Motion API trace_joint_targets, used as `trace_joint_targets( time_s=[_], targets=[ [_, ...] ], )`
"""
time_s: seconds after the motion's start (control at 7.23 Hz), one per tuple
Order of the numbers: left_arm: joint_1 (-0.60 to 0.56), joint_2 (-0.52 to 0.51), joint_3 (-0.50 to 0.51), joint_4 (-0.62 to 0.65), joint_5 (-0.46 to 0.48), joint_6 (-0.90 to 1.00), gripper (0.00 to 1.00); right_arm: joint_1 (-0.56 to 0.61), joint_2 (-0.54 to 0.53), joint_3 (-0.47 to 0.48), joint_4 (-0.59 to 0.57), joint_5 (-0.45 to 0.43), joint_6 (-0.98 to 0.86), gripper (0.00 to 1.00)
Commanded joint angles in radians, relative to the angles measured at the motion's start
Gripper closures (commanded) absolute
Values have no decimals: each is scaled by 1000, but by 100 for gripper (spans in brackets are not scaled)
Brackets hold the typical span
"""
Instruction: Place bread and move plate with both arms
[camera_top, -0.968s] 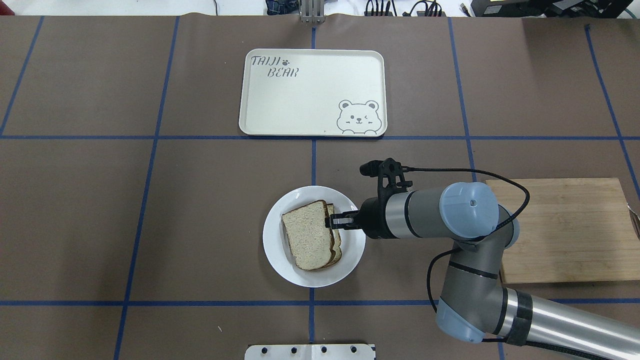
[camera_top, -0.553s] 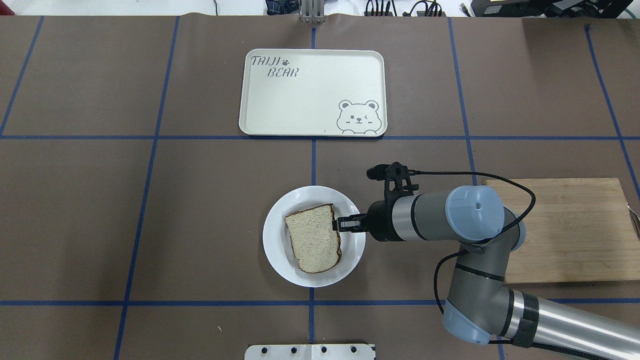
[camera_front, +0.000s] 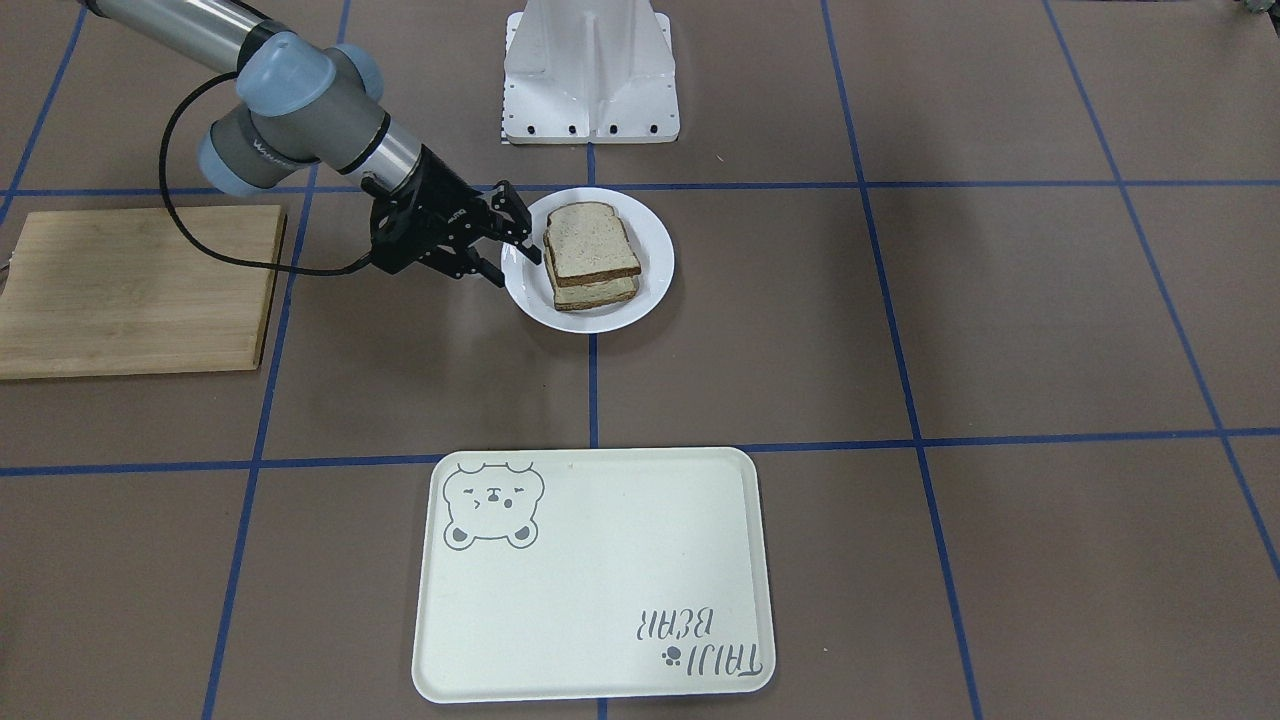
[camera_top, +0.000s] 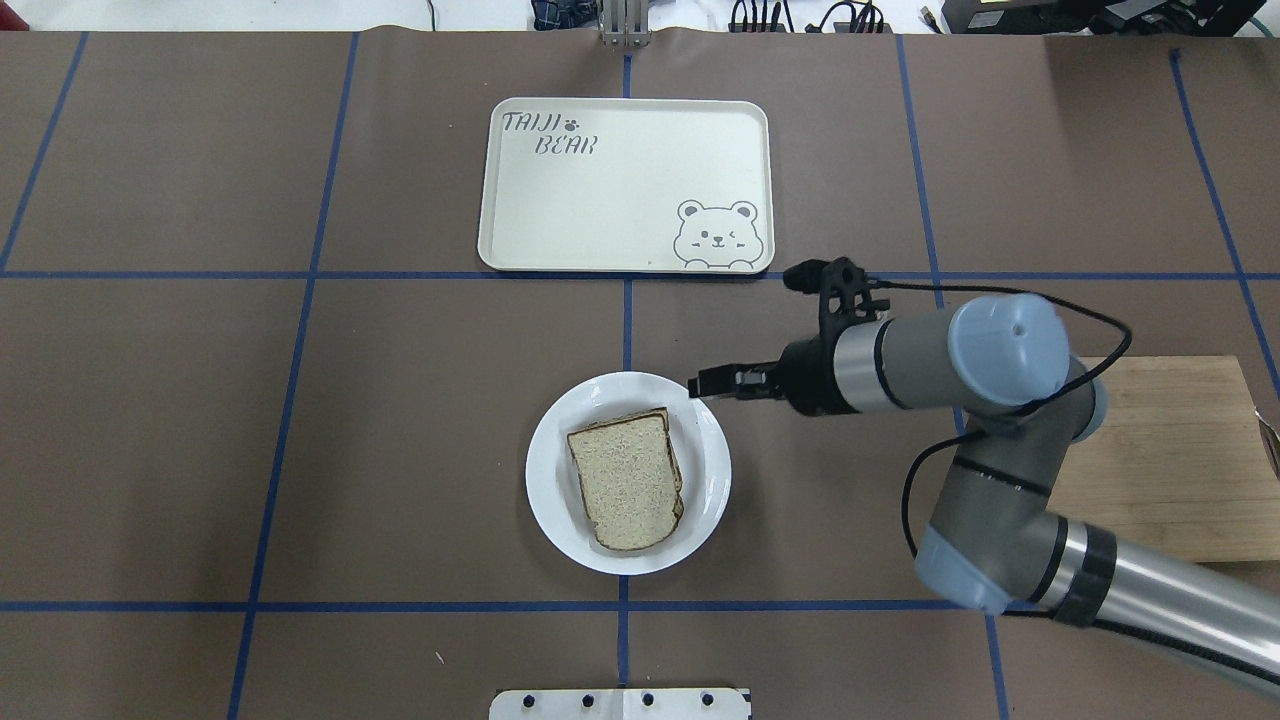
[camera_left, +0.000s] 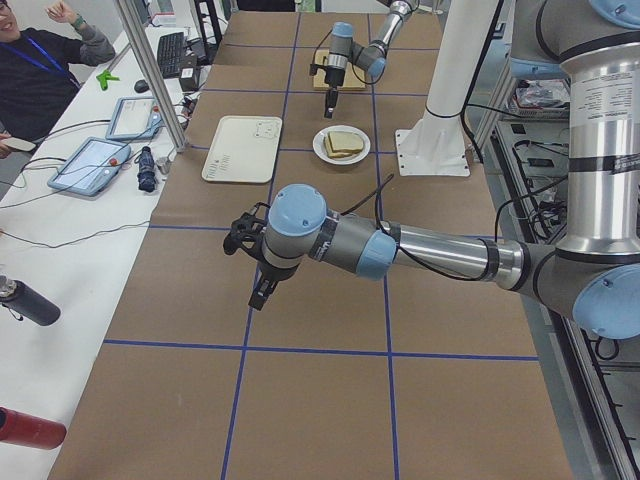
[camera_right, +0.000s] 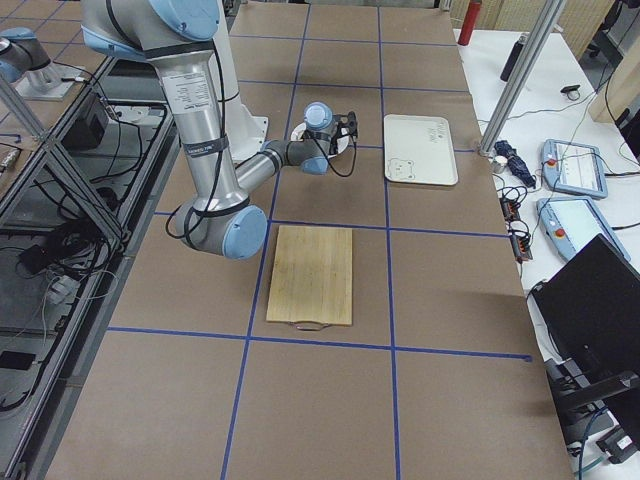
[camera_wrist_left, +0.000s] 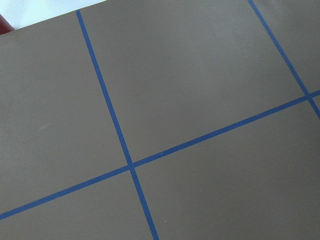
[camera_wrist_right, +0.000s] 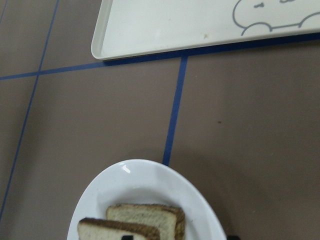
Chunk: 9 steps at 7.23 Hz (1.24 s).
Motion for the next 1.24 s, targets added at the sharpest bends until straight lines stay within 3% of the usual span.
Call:
trace_joint_targets(
  time_s=[0.0,0.28,0.55,1.11],
  targets=[
    [0,-1,15,6,8,1,2,238,-6,-2,-188,191,-108,0],
    [0,15,26,9,6,2,2,393,-47,-1,-493,213,-430,0],
    [0,16,28,11,8,2,2,522,-101,5,-719,215,-778,0],
    [-3,15,38,95,10,1,2,872,-380,2,-848,285,-1353,0]
  ],
)
